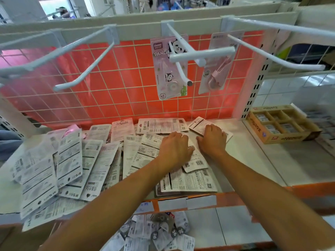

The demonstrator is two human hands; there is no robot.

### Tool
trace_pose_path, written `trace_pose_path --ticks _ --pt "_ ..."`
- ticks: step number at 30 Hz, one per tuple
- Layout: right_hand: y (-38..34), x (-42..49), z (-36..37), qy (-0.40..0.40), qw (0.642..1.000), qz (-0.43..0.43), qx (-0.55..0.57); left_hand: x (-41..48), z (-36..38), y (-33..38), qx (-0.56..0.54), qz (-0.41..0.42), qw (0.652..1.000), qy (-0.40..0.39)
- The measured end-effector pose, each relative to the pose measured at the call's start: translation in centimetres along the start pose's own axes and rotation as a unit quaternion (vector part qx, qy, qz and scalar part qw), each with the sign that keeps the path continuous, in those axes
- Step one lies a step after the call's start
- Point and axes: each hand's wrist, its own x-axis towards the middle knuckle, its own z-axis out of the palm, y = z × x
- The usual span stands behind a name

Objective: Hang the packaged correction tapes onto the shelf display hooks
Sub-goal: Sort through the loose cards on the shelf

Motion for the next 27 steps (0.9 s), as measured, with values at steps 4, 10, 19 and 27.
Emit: trace_pose_path --ticks 4,10,19,27 --pt "-0.3 -1.1 -0.8 0.017 0.999 0.018 -0.020 -0.7 0.5 0.1 -0.005 0.001 1.000 -0.015" --pt "0.2 -3.3 -3.7 -0.004 0.995 0.027 0.096 -2.2 1.2 -0.3 -0.009 0.022 1.000 0.004" --pt "-0.7 -7.8 -10.9 0.069 0.910 0.023 0.408 -4.8 -1.2 -0.1 -0.164 0.021 0.986 -0.006" --pt "-2.4 -10.4 -12.9 -0.046 0.735 0.033 0.676 -6.2 -2.5 -1.1 -0.513 -0.020 0.856 -0.062"
